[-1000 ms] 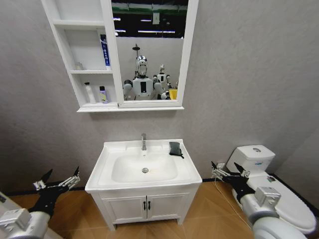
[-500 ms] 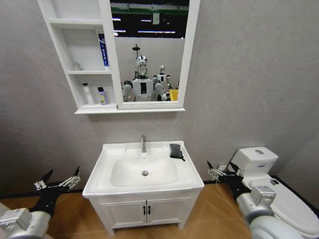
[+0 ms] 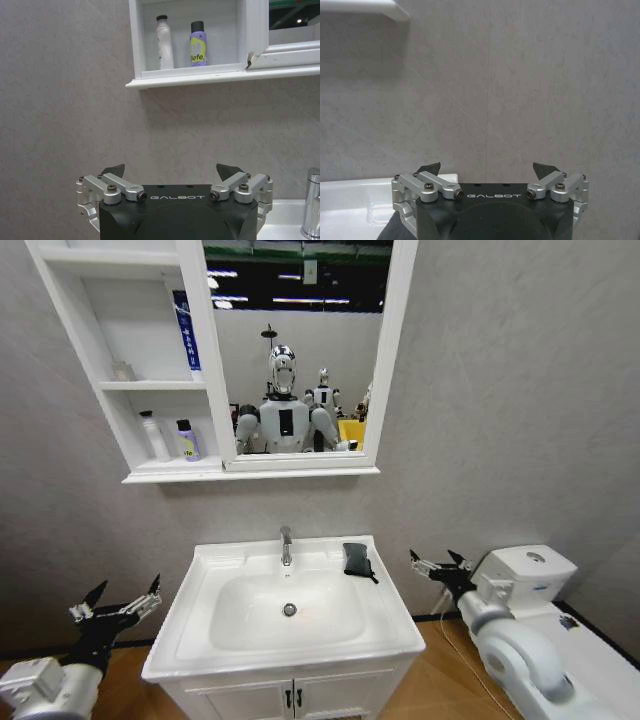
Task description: Move facial cleanser and shampoo from washbasin to cabinet, then wipe washbasin with towel.
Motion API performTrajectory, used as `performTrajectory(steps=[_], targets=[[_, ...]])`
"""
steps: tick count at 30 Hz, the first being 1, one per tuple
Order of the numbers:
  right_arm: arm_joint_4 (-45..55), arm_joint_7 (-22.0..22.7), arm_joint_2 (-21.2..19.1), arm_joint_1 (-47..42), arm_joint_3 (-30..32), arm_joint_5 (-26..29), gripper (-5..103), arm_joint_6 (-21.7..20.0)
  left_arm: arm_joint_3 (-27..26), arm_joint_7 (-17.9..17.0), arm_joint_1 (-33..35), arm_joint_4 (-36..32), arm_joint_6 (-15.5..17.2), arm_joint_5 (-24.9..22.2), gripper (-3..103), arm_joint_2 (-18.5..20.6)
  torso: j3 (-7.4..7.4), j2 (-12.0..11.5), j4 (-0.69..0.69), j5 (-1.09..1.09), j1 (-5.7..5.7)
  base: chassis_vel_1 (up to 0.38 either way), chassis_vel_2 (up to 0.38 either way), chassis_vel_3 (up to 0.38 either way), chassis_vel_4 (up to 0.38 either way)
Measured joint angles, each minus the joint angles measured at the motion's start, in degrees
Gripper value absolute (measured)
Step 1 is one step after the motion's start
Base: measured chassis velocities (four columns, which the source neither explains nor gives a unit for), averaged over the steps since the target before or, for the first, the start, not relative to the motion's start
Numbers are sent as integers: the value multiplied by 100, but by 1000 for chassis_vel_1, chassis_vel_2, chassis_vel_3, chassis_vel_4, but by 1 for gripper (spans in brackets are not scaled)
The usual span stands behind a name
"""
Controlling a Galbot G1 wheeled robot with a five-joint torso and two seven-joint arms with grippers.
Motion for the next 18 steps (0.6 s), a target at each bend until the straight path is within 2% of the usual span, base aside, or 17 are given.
performTrajectory(steps=[2,3,6,7,9,14,18], targets=[[-845,-11,-62,919,-654,375,100,2,-1,-2,1,1,0,0,100,0,1,0,3,5,0,73,-44,-23,55],[-845,-11,-62,919,-654,375,100,2,-1,-2,1,1,0,0,100,0,1,0,3,5,0,77,-27,-22,53],[-1769,59,75,2010,-1577,935,100,-130,1,-2,1,2,0,-1,100,0,2,-1,0,3,4,0,0,0,0],[-1769,59,75,2010,-1577,935,100,-130,1,-2,1,2,0,-1,100,0,2,-1,0,3,4,0,0,0,0],[-2143,95,176,2516,-2014,1192,100,-274,2,0,0,1,1,0,100,0,3,-2,-1,1,8,0,0,0,0],[-2596,157,325,3001,-2511,1266,100,-412,2,1,1,1,0,-1,100,0,3,-2,0,1,7,0,0,0,0],[-2932,774,547,3388,-3071,1510,100,-706,2,1,0,2,1,-1,100,0,2,-2,-2,1,6,0,0,0,0]])
